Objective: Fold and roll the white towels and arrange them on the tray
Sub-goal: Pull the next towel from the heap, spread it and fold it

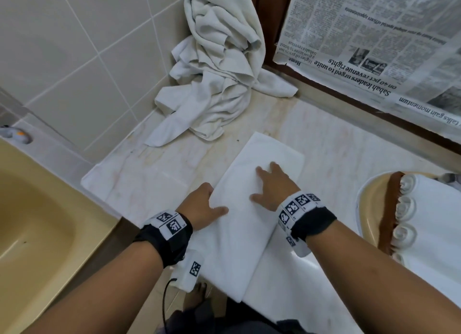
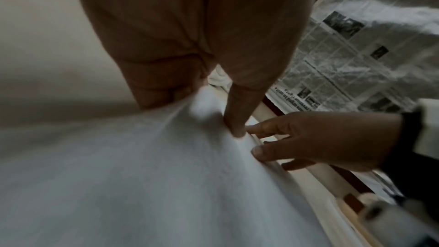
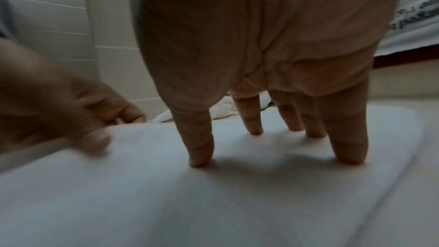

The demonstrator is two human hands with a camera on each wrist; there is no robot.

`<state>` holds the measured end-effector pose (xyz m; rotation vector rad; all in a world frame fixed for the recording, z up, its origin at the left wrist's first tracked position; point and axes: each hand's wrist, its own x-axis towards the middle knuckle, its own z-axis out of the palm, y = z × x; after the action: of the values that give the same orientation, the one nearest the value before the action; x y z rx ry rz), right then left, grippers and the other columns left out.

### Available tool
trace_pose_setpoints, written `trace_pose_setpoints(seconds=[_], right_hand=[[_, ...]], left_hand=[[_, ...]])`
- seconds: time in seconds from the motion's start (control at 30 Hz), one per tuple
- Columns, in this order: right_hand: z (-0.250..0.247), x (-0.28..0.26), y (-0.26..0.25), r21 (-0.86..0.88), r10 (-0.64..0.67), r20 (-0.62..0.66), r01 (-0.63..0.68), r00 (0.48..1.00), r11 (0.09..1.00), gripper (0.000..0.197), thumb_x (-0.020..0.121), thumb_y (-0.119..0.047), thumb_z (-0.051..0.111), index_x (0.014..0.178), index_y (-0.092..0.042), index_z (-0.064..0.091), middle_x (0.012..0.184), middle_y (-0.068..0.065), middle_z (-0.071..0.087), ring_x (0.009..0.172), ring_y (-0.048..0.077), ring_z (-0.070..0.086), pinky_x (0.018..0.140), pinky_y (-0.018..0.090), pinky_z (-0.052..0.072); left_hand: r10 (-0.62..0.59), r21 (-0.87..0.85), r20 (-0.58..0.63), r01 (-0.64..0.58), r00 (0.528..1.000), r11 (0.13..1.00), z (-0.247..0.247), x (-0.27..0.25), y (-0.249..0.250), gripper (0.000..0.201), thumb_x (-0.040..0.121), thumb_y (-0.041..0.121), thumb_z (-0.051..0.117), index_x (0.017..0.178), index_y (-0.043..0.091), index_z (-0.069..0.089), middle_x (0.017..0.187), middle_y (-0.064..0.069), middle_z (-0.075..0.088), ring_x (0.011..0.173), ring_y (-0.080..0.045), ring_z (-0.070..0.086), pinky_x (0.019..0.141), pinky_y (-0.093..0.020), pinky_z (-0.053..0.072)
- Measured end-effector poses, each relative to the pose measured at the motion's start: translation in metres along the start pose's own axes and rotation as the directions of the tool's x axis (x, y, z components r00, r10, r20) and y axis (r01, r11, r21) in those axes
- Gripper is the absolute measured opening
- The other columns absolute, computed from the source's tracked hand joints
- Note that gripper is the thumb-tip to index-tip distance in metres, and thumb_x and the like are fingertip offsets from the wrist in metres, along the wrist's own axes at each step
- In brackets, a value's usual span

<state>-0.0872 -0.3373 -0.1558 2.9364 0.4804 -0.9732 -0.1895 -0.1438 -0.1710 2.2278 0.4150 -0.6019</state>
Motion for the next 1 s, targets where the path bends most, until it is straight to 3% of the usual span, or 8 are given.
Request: trace_pose_setpoints(seconds=[0.13, 0.33, 0.57, 0.7, 0.77, 0.83, 0.9, 1.0], right_hand=[[0.000, 0.009, -0.011, -0.048, 0.066, 0.074, -0.063, 0.995, 0.997, 0.091, 0.096, -0.047, 0.057, 0.159, -0.018, -0.002, 0.162, 0.018, -0.019, 0.151, 0.037, 0.004, 0.120, 0.046, 0.023], [0.000, 0.015, -0.018, -0.067, 0.123, 0.078, -0.118, 0.989, 0.991, 0.093, 0.091, -0.041, 0.064, 0.159, -0.016, 0.004, 0.163, 0.018, -0.012, 0.150, 0.039, 0.013, 0.115, 0.050, 0.030], [0.003, 0.010, -0.019, -0.086, 0.145, 0.073, -0.139, 0.987, 0.987, 0.091, 0.095, -0.044, 0.056, 0.159, -0.018, -0.003, 0.163, 0.016, -0.019, 0.152, 0.036, 0.005, 0.116, 0.050, 0.029], [0.007, 0.004, -0.016, -0.002, 0.122, 0.077, -0.122, 0.990, 0.993, 0.090, 0.094, -0.047, 0.054, 0.157, -0.033, -0.009, 0.162, 0.011, -0.024, 0.153, 0.032, -0.003, 0.117, 0.053, 0.029], [0.007, 0.004, -0.017, 0.011, 0.121, 0.065, -0.122, 0.991, 0.992, 0.091, 0.093, -0.050, 0.055, 0.156, -0.039, -0.009, 0.162, 0.011, -0.025, 0.153, 0.033, -0.005, 0.115, 0.055, 0.031], [0.007, 0.005, -0.021, 0.005, 0.138, 0.066, -0.138, 0.988, 0.990, 0.092, 0.091, -0.052, 0.055, 0.155, -0.042, -0.010, 0.162, 0.012, -0.026, 0.152, 0.035, -0.005, 0.114, 0.056, 0.031], [0.005, 0.008, -0.026, -0.009, 0.153, 0.076, -0.153, 0.985, 0.988, 0.092, 0.092, -0.053, 0.055, 0.155, -0.042, -0.012, 0.161, 0.014, -0.026, 0.152, 0.037, -0.006, 0.115, 0.057, 0.029], [0.004, 0.003, -0.030, -0.022, 0.116, 0.083, -0.114, 0.990, 0.993, 0.089, 0.095, -0.046, 0.054, 0.156, -0.040, -0.011, 0.161, 0.014, -0.027, 0.151, 0.037, -0.007, 0.116, 0.060, 0.026]], left_hand=[[0.010, 0.144, 0.116, -0.026, 0.993, 0.989, 0.000, -0.045, -0.030, 0.034, 0.085, 0.037, 0.070, 0.101, 0.017, 0.047, 0.087, 0.006, 0.053, 0.070, -0.006, 0.047, 0.056, -0.021, 0.033], [-0.147, 0.098, 0.126, 0.135, 0.981, 0.986, 0.005, -0.099, -0.077, 0.016, 0.079, 0.015, 0.054, 0.082, 0.021, 0.039, 0.080, 0.001, 0.052, 0.067, -0.013, 0.047, 0.054, -0.026, 0.033], [-0.186, 0.103, 0.007, 0.185, 0.982, 0.977, 0.000, -0.106, -0.103, 0.011, 0.083, 0.012, 0.048, 0.081, 0.022, 0.044, 0.080, 0.000, 0.059, 0.074, -0.020, 0.058, 0.071, -0.037, 0.050], [-0.025, 0.242, -0.158, 0.063, 0.987, 0.968, -0.008, -0.107, -0.090, 0.009, 0.092, 0.018, 0.045, 0.086, 0.024, 0.044, 0.076, 0.005, 0.056, 0.065, -0.014, 0.054, 0.060, -0.035, 0.049], [0.168, 0.227, -0.184, -0.125, 0.968, 0.966, -0.005, -0.104, -0.073, 0.011, 0.091, 0.015, 0.048, 0.091, 0.026, 0.048, 0.086, 0.008, 0.055, 0.074, -0.014, 0.055, 0.066, -0.034, 0.050], [0.335, 0.235, -0.076, -0.310, 0.939, 0.921, 0.006, -0.098, -0.057, 0.023, 0.094, 0.018, 0.051, 0.114, 0.027, 0.057, 0.120, 0.006, 0.057, 0.106, -0.016, 0.054, 0.089, -0.035, 0.049], [0.352, 0.343, 0.114, -0.370, 0.929, 0.864, 0.020, -0.084, -0.045, 0.050, 0.097, 0.028, 0.051, 0.146, 0.025, 0.042, 0.158, 0.004, 0.029, 0.139, -0.018, 0.032, 0.111, -0.037, 0.036], [0.284, 0.526, 0.168, -0.330, 0.944, 0.784, 0.024, -0.063, -0.025, 0.073, 0.097, 0.038, 0.053, 0.157, 0.020, 0.015, 0.165, 0.005, -0.004, 0.148, -0.020, 0.011, 0.114, -0.039, 0.032]])
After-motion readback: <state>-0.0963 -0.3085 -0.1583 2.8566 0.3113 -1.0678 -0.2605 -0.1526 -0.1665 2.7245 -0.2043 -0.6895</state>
